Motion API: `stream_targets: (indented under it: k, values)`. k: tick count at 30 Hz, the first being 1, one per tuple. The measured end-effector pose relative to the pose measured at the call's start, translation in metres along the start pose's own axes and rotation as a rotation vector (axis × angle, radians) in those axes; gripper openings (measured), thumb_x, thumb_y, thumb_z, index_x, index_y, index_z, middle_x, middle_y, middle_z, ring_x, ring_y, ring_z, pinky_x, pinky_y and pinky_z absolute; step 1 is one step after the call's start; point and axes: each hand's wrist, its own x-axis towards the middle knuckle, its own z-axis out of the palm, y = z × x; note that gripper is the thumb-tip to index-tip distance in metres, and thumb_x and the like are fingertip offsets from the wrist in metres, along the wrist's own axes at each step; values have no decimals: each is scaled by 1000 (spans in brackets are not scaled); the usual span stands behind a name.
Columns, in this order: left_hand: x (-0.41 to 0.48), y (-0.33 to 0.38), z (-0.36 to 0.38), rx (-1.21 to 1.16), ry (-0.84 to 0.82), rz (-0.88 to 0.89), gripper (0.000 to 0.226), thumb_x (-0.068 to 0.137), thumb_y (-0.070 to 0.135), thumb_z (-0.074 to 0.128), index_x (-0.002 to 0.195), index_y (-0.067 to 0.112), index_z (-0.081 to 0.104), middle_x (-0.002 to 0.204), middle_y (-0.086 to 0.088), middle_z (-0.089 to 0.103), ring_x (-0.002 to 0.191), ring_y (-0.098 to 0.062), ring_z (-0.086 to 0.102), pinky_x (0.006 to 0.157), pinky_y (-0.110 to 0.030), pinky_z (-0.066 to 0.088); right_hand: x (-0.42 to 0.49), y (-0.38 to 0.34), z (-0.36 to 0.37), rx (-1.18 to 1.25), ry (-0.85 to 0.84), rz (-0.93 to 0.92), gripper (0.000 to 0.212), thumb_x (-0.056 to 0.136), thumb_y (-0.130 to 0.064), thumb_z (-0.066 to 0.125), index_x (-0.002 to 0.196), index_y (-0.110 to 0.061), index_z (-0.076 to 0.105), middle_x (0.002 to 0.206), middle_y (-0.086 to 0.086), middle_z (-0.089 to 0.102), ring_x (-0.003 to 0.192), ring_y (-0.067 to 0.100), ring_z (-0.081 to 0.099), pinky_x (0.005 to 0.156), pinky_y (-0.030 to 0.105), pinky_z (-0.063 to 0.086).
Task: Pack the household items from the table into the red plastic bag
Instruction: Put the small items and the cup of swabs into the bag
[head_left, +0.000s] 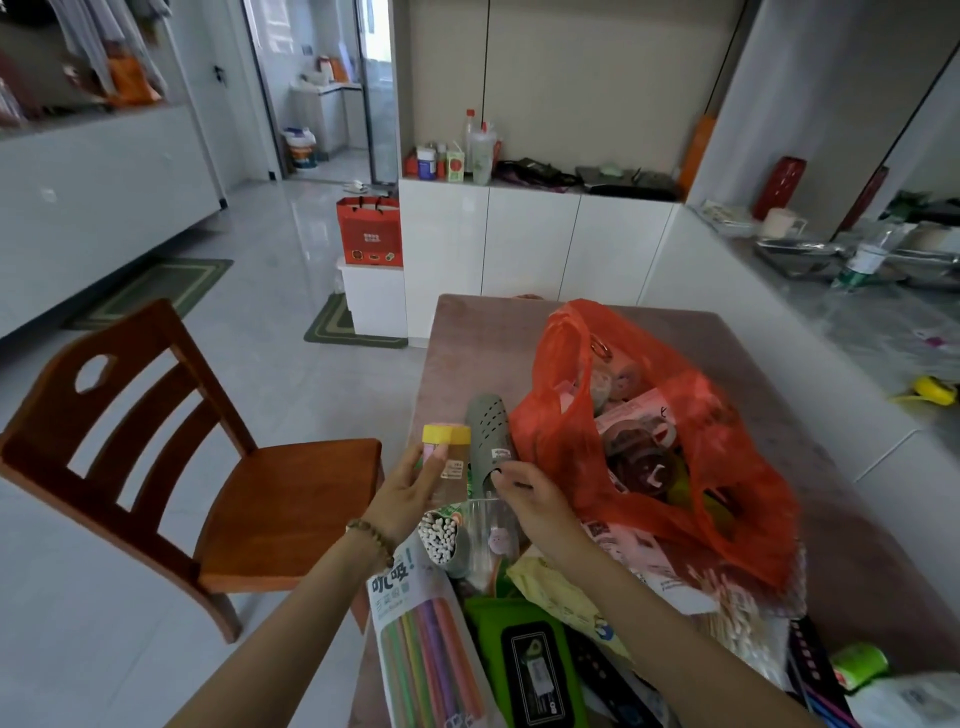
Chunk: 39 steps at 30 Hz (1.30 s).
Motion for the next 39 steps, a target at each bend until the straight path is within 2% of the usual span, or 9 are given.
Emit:
stream_targets:
  k: [5, 12, 14, 19, 22, 26, 32, 36, 39]
  values:
    - [-3, 53, 31, 5, -161, 246, 43, 87, 48, 34, 114, 22, 56, 106, -2, 66, 100, -11, 63, 84, -24, 52, -29, -55, -26, 380, -188, -76, 40, 92, -33, 51, 127, -13, 56, 124, 6, 65, 112, 17, 63, 100, 32, 49]
    - [34, 102, 94, 77, 10, 380, 50, 82, 58, 30, 126, 34, 36, 128, 13, 41, 103, 26, 40, 82, 5, 34, -39, -77, -122, 534, 70, -284, 50, 72, -41, 67, 115, -17, 64, 110, 9, 72, 96, 22, 70, 81, 28, 57]
    - [49, 100, 108, 118, 58, 350, 56, 82, 53, 51, 131, 33, 32, 127, 16, 38, 113, 12, 41, 87, 0, 33, -24, -65, -154, 537, 173, -285, 47, 73, -42, 68, 113, -17, 66, 104, 7, 74, 91, 18, 71, 77, 26, 57]
    - [81, 83, 130, 145, 218, 277, 55, 81, 31, 68, 128, 17, 43, 112, 0, 59, 107, -15, 58, 90, -29, 50, 54, -17, -192, 223, 326, 12, 28, 85, -19, 68, 110, -9, 62, 103, 14, 70, 80, 20, 62, 66, 25, 49]
    - [88, 76, 133, 98, 266, 285, 24, 85, 28, 64, 106, 29, 52, 89, 12, 62, 80, 2, 62, 74, -18, 52, 97, 8, -185, 102, 318, 61, 44, 82, -11, 72, 119, 1, 53, 99, 9, 64, 75, 14, 58, 49, 8, 44]
    - [91, 72, 134, 82, 316, 299, 15, 86, 21, 63, 91, 30, 53, 78, 12, 59, 64, 15, 57, 61, -1, 43, 139, 28, -177, -211, 292, -25, 63, 75, -18, 77, 127, -15, 43, 111, 4, 58, 97, 24, 61, 82, 30, 52]
    - [88, 79, 131, 69, 301, 295, 29, 87, 15, 61, 115, 8, 53, 79, -4, 57, 61, -6, 53, 63, -17, 46, 156, 43, -181, -673, 252, 33, 46, 72, -59, 65, 101, -22, 65, 107, 10, 70, 99, 32, 63, 82, 37, 51]
    - [81, 78, 121, 125, 271, 302, 33, 86, 19, 64, 117, 12, 53, 80, 1, 60, 67, -2, 60, 66, -11, 51, 150, 36, -184, -824, 189, -1, 44, 85, -49, 59, 116, -19, 63, 124, 13, 61, 113, 34, 56, 93, 38, 46]
    - [78, 67, 98, 161, 212, 276, 31, 84, 25, 65, 110, 13, 55, 91, -1, 64, 89, -15, 62, 88, -30, 51, 123, 8, -177, -648, 315, -195, 39, 86, -32, 64, 122, -17, 58, 125, 8, 55, 117, 29, 50, 97, 34, 41]
